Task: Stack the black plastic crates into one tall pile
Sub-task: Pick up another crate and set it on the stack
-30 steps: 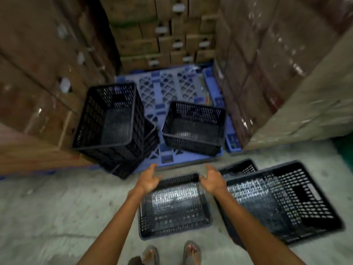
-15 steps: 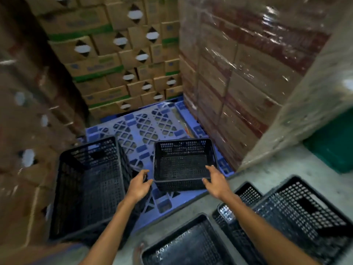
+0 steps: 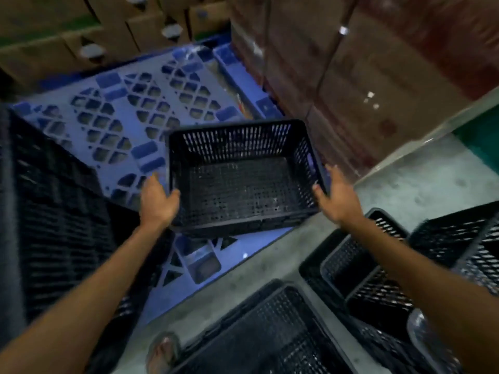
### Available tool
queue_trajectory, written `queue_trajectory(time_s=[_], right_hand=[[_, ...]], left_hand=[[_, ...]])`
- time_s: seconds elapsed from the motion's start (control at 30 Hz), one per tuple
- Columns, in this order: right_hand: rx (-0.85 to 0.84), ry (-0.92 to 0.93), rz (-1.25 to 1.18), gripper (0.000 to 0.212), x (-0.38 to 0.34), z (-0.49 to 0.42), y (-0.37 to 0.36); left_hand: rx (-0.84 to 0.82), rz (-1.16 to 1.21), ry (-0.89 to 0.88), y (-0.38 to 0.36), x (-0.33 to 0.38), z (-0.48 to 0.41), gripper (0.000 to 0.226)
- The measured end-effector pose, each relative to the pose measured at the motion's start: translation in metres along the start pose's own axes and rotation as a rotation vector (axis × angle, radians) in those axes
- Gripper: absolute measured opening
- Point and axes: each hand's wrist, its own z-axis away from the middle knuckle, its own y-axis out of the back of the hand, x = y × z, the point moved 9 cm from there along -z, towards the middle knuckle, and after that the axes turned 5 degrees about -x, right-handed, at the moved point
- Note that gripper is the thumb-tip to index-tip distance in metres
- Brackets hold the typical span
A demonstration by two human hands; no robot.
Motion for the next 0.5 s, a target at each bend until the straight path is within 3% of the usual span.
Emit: queue_trajectory(time_s=[0.13, 0.23, 0.4, 0.5], right_hand=[[0.105, -0.034, -0.028, 0.079, 0.055, -0.080, -0.045], [0.111, -0.123, -0.105, 0.081, 0.098, -0.122, -0.075], [0.170, -0.155, -0.036, 0.046, 0.126, -0.136, -0.107], [0.224, -0.128, -0.067, 0.039, 0.118, -0.123, -0.092]], left_hand=[[0.112, -0.049, 0.018, -0.060, -0.068, -0.063, 0.071], [0.095, -0.021, 0.044, -0.095, -0.092, -0.081, 0.059], [0.090, 0.035, 0.078, -0.118, -0.121, -0.096, 0.036], [0.098, 0.161, 0.118, -0.114, -0.122, -0.083, 0.033]])
